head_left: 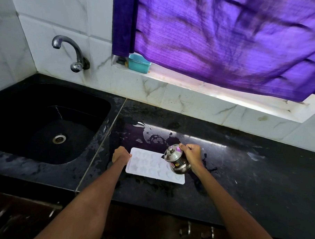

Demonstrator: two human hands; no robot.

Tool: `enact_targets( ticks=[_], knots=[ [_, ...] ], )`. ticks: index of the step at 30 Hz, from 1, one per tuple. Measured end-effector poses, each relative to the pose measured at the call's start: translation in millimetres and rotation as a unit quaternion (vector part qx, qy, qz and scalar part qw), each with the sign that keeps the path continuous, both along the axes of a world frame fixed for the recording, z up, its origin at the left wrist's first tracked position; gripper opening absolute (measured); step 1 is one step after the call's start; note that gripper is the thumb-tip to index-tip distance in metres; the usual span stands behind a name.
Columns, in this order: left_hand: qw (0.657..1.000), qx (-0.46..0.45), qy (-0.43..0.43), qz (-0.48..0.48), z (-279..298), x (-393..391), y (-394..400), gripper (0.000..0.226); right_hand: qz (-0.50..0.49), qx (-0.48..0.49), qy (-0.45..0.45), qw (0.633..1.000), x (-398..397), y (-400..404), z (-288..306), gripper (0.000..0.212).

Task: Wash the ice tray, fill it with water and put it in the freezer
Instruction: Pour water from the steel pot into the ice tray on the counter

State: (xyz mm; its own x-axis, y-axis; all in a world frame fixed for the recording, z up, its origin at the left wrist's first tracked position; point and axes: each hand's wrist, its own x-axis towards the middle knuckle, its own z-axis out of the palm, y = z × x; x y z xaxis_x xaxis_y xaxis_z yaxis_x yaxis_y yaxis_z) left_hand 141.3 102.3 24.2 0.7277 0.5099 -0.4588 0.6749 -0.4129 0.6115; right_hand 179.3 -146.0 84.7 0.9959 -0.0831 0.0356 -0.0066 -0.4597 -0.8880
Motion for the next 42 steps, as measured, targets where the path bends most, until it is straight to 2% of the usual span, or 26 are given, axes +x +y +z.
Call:
enact_targets(
  ticks=[6,25,31,36,42],
  knots=[
    [1.0,0.009,0.001,0.0,0.6,-0.2,-1.8,0.033,-0.005,-0.008,-0.006,1.0,-2.9,2.3,5.4,0.053],
    [1.0,0.012,0.004,-0.004,3.1,-1.9,-1.7,0.032,-0.002,-0.009,-0.001,1.0,-6.0,8.4,16.1,0.045],
    [1.0,0.008,0.003,-0.005,2.8,-1.7,-1.7,0.031,-0.009,0.027,0.012,1.0,-7.3,7.6,11.4,0.045],
    [1.0,0.01,0.002,-0.005,2.8,-2.3,-1.6,0.034,-0.057,0.1,0.029,0.993,-7.8,3.6,8.7,0.046],
    [1.0,0.013,0.004,-0.009,2.7,-2.4,-1.3,0.036,-0.06,0.103,0.033,0.992,-5.4,-8.1,8.1,0.033]
  ],
)
